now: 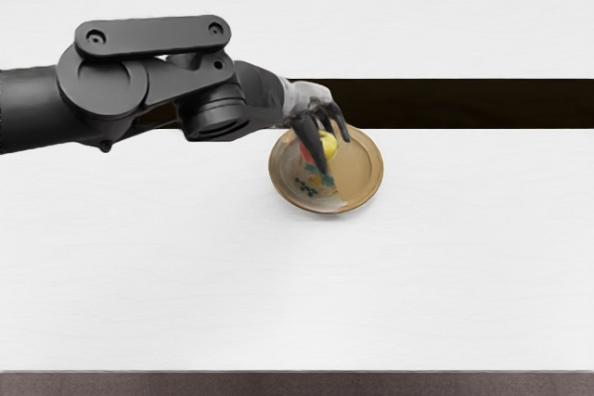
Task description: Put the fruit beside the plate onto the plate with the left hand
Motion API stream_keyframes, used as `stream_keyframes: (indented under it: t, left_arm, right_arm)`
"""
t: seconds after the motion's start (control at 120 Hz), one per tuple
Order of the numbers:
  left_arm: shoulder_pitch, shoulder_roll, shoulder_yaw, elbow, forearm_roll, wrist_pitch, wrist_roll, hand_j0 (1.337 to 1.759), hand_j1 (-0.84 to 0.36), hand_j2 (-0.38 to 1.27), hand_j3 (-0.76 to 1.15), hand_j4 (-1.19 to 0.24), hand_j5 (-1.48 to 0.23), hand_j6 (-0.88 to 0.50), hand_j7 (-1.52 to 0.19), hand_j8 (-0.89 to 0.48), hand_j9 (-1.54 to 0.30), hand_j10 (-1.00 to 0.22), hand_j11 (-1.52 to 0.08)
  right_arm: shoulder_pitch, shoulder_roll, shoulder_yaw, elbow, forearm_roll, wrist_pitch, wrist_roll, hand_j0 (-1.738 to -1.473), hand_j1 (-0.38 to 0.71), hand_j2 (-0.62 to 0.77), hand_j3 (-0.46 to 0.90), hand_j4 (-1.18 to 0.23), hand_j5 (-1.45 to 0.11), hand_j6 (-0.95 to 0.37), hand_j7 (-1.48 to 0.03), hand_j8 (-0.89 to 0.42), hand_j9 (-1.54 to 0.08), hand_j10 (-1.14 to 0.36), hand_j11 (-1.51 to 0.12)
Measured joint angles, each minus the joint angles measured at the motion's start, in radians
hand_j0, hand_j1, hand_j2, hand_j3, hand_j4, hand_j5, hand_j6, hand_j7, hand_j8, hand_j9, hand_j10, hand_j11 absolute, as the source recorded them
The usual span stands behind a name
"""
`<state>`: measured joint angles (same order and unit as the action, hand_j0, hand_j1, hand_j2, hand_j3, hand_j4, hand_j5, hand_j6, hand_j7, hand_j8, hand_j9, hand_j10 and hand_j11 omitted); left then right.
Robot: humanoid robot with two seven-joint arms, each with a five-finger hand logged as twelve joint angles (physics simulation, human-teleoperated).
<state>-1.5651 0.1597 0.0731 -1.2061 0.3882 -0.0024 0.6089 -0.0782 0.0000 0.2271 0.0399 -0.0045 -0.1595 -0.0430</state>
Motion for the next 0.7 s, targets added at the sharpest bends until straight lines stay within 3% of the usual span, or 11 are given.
stream_keyframes:
  t: [0.142,0.317,0.433,0.55,0.617,0.7]
  left_arm:
    - [0.0,-0.006,0.001,-0.002,0.019,0.025,0.001,1.655,-0.27,0.27,0.0,-0.46,-0.59,-0.64,-0.6,-0.36,-0.61,-0.8,-0.63]
    - [-0.005,-0.013,0.004,-0.011,0.046,0.072,0.002,1.657,-0.09,0.14,0.0,-0.34,-0.44,-0.42,-0.45,-0.3,-0.45,-0.49,-0.46]
    - [-0.014,0.003,0.005,-0.045,0.054,0.084,0.002,1.657,-0.03,0.1,0.0,-0.3,-0.39,-0.35,-0.39,-0.28,-0.39,-0.38,-0.4]
    - [-0.015,0.09,-0.012,-0.089,0.054,0.081,0.002,1.658,0.01,0.08,0.0,-0.28,-0.36,-0.3,-0.36,-0.26,-0.36,-0.32,-0.36]
    - [0.011,0.175,-0.056,-0.129,0.054,0.077,0.002,1.658,0.02,0.07,0.0,-0.27,-0.35,-0.29,-0.35,-0.26,-0.35,-0.3,-0.35]
    - [0.143,0.292,-0.166,-0.183,0.054,0.021,0.002,1.658,0.03,0.06,0.0,-0.26,-0.34,-0.27,-0.34,-0.25,-0.34,-0.28,-0.34]
  right_arm:
    - [0.0,0.0,0.0,0.0,0.0,0.0,0.0,-1.658,-0.31,-0.01,0.0,-0.03,-0.04,-0.03,-0.04,-0.03,-0.04,-0.03,-0.04]
    - [0.0,0.0,0.0,0.0,0.0,0.0,0.0,-1.658,-0.31,-0.01,0.0,-0.03,-0.04,-0.03,-0.04,-0.03,-0.04,-0.03,-0.04]
    - [0.0,0.0,0.0,0.0,0.0,0.0,0.0,-1.658,-0.31,-0.01,0.0,-0.03,-0.04,-0.03,-0.04,-0.03,-0.04,-0.03,-0.04]
    - [0.0,0.0,0.0,0.0,0.0,0.0,0.0,-1.658,-0.31,-0.01,0.0,-0.03,-0.04,-0.03,-0.04,-0.03,-0.04,-0.03,-0.04]
    - [0.0,0.0,0.0,0.0,0.0,0.0,0.0,-1.658,-0.31,-0.01,0.0,-0.03,-0.04,-0.03,-0.04,-0.03,-0.04,-0.03,-0.04]
    - [0.0,0.0,0.0,0.0,0.0,0.0,0.0,-1.658,-0.31,-0.01,0.0,-0.03,-0.04,-0.03,-0.04,-0.03,-0.04,-0.03,-0.04]
